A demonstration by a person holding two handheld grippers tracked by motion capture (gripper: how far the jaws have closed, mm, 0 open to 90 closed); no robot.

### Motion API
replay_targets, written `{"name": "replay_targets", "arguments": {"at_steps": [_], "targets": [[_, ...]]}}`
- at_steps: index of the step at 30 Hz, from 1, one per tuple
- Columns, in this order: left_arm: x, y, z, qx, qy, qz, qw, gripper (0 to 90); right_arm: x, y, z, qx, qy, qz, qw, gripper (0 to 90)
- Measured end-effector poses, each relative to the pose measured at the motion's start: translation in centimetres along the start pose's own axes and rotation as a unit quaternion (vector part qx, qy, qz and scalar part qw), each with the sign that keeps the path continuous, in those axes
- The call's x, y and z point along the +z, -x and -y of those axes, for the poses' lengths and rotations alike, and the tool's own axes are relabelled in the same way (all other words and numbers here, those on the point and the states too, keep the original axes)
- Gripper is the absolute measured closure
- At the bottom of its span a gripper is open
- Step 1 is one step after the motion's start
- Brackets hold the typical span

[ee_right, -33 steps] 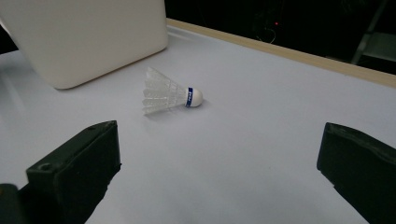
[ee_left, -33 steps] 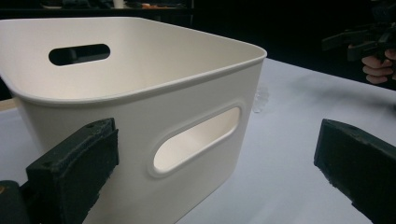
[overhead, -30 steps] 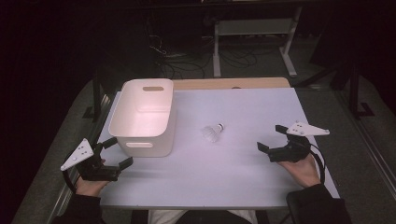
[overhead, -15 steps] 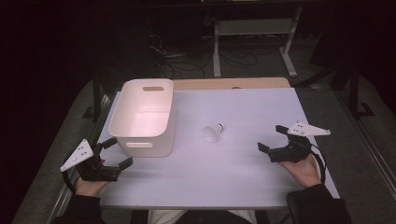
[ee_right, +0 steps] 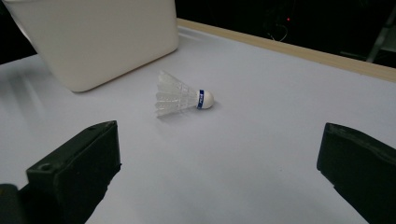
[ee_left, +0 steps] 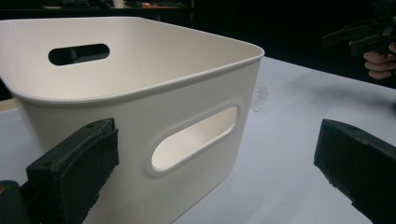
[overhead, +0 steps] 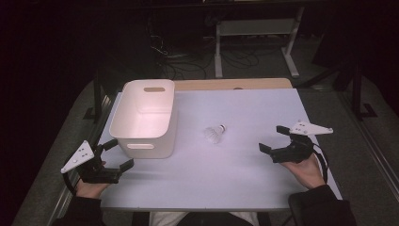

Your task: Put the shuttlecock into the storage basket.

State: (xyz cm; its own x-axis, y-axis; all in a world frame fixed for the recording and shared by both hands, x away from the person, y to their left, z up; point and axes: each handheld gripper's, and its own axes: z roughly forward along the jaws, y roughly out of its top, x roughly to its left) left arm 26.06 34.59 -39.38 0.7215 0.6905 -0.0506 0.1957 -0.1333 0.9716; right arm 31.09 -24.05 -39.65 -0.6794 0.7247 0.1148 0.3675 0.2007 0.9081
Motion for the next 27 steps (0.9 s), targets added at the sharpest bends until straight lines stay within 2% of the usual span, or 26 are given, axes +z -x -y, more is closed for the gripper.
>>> {"name": "replay_targets", "arguments": {"at_steps": [4,9,19,27], "targets": [[0.0,0.0,0.0,0.002,-0.003,0.003,1.0,0.0,0.2,-0.1,-0.3,0.003,-0.005,-0.007,1.0,0.0],[0.0,0.1,0.0,0.001,-0.001,0.002,1.0,0.0,0.5,-0.7,-1.3,-0.011,-0.01,-0.019,0.9997,0.0],[0.0,0.1,0.0,0.001,-0.002,0.001,1.0,0.0,0.4,-0.5,-2.9,-0.021,-0.009,-0.02,0.9995,0.0],[0.0,0.1,0.0,0.001,-0.004,0.002,1.0,0.0,1.0,-0.5,-4.5,-0.033,-0.015,-0.03,0.9989,0.0]]}}
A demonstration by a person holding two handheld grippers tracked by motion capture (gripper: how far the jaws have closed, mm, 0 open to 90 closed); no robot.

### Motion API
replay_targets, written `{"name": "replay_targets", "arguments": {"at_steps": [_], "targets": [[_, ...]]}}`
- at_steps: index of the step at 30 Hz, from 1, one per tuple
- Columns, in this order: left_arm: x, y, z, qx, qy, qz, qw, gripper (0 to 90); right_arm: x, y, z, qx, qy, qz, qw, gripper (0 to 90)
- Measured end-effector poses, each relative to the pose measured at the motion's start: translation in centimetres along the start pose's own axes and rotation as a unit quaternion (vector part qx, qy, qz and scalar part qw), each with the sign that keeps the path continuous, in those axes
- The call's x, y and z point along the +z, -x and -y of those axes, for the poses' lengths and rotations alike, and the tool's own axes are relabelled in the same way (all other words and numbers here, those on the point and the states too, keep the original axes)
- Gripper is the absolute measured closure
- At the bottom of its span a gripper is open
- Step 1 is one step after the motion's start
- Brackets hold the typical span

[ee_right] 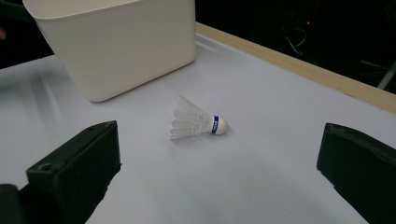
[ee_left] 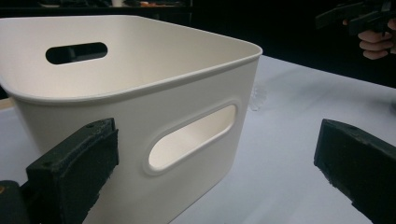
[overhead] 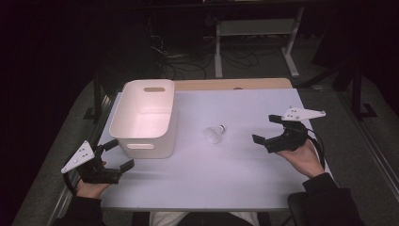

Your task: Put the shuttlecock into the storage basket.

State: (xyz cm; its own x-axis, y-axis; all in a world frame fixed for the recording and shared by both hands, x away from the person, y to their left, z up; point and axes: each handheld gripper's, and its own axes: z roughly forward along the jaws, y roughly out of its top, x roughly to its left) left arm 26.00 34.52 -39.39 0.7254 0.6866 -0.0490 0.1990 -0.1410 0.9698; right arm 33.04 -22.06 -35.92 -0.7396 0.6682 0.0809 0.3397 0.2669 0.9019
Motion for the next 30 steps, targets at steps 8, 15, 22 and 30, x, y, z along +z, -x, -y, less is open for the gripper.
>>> {"name": "replay_targets", "arguments": {"at_steps": [8,15,22,30], "targets": [[0.0,0.0,0.0,0.0,-0.001,0.001,1.0,0.0,0.5,0.0,-1.1,-0.006,-0.008,-0.011,0.9999,0.0],[0.1,0.0,0.0,-0.001,-0.002,0.001,1.0,0.0,1.3,0.0,-1.9,-0.012,-0.018,-0.022,0.9995,0.0],[0.1,0.1,0.0,-0.001,-0.004,0.003,1.0,0.0,2.0,-0.1,-2.5,-0.019,-0.026,-0.027,0.9991,0.0],[0.1,0.1,0.0,-0.001,-0.004,0.003,1.0,0.0,2.9,-0.3,-3.1,-0.027,-0.037,-0.038,0.9982,0.0]]}}
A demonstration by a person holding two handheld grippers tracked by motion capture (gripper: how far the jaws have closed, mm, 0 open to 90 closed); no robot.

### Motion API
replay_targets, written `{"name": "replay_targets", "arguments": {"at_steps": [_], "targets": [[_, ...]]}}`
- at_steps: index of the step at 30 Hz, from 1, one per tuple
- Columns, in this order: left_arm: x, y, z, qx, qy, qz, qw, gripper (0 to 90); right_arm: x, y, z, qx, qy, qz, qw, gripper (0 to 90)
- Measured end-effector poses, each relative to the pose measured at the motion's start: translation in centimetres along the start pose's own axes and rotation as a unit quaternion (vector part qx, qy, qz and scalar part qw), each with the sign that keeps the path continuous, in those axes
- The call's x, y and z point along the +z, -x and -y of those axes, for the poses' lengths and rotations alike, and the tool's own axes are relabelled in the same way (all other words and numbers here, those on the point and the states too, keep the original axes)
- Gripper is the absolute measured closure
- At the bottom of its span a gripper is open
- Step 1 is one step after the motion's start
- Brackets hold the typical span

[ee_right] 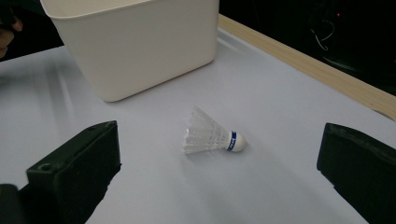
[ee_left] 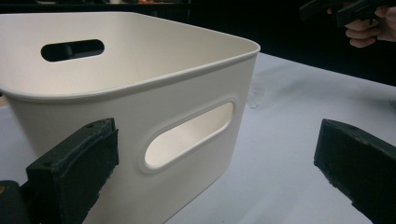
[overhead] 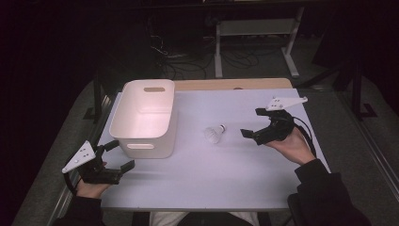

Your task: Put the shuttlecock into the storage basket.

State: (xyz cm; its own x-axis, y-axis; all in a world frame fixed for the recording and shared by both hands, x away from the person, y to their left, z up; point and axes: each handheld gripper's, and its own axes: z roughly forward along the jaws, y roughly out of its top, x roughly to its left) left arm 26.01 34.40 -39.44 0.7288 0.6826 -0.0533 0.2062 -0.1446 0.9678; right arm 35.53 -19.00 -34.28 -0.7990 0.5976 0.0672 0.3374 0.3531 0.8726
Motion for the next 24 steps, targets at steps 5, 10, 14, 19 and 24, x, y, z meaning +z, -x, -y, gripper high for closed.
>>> {"name": "replay_targets", "arguments": {"at_steps": [5,10,14,19,24], "targets": [[0.0,0.0,0.0,0.0,0.0,0.0,1.0,0.0,0.4,-0.1,-0.5,-0.005,-0.009,-0.007,0.9999,0.0],[0.0,0.0,0.0,-0.001,0.001,0.0,1.0,0.0,1.2,-0.2,-1.2,-0.011,-0.021,-0.017,0.9996,0.0],[0.0,0.1,0.0,-0.001,0.001,0.001,1.0,0.0,1.8,-0.3,-1.4,-0.014,-0.03,-0.022,0.9992,0.0],[-0.1,0.0,0.0,-0.001,0.001,0.0,1.0,0.0,2.6,-0.4,-1.7,-0.018,-0.036,-0.029,0.9988,0.0],[-0.1,0.1,0.0,-0.002,0.001,0.001,1.0,0.0,3.5,-0.3,-1.8,-0.019,-0.046,-0.034,0.9982,0.0]]}}
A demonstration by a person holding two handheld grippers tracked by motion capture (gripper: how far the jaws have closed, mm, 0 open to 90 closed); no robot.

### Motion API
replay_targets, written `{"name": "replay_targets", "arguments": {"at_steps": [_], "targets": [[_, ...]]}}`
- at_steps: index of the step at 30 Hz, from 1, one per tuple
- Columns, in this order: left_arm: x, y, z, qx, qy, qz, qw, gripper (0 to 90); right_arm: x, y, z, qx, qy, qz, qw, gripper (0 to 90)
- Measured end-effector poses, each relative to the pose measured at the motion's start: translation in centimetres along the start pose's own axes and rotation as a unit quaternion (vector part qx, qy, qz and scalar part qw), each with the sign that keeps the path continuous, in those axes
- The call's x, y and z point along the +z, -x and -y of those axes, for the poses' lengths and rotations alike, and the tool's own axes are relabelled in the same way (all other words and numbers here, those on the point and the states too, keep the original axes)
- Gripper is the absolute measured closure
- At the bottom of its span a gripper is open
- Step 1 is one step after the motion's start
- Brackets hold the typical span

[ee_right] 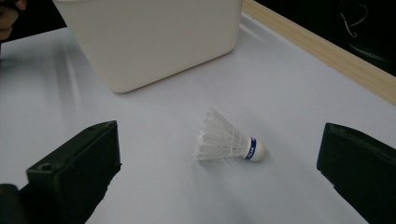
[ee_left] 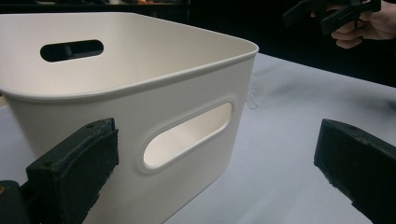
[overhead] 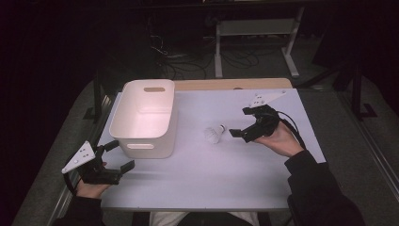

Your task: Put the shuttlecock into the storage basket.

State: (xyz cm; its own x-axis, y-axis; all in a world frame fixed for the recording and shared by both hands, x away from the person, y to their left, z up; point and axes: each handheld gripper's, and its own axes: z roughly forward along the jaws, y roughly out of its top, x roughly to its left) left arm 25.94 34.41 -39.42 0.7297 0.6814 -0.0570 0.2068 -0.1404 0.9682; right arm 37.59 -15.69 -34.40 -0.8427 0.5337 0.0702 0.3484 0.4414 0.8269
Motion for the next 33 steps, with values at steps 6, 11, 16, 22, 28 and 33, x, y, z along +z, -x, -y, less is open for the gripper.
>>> {"name": "replay_targets", "arguments": {"at_steps": [6,11,16,22,28,33], "targets": [[0.0,0.0,0.0,0.0,0.0,0.001,1.0,0.0,1.2,0.0,-0.2,-0.007,-0.01,-0.008,0.9999,0.0],[0.0,0.0,0.0,0.0,0.0,0.001,1.0,0.0,1.9,0.0,-0.2,-0.009,-0.021,-0.008,0.9997,0.0],[0.0,0.0,0.0,-0.001,0.0,0.001,1.0,0.0,2.7,0.2,0.0,-0.008,-0.031,-0.012,0.9994,0.0],[0.0,0.0,0.0,-0.001,0.0,0.001,1.0,0.0,3.3,0.2,0.2,-0.009,-0.039,-0.018,0.999,0.0],[0.0,0.0,0.0,-0.001,0.0,0.002,1.0,0.0,4.1,0.1,0.4,-0.015,-0.049,-0.025,0.9984,0.0],[0.0,0.0,0.0,-0.001,0.0,0.002,1.0,0.0,4.4,0.1,0.6,-0.017,-0.056,-0.029,0.9979,0.0]]}}
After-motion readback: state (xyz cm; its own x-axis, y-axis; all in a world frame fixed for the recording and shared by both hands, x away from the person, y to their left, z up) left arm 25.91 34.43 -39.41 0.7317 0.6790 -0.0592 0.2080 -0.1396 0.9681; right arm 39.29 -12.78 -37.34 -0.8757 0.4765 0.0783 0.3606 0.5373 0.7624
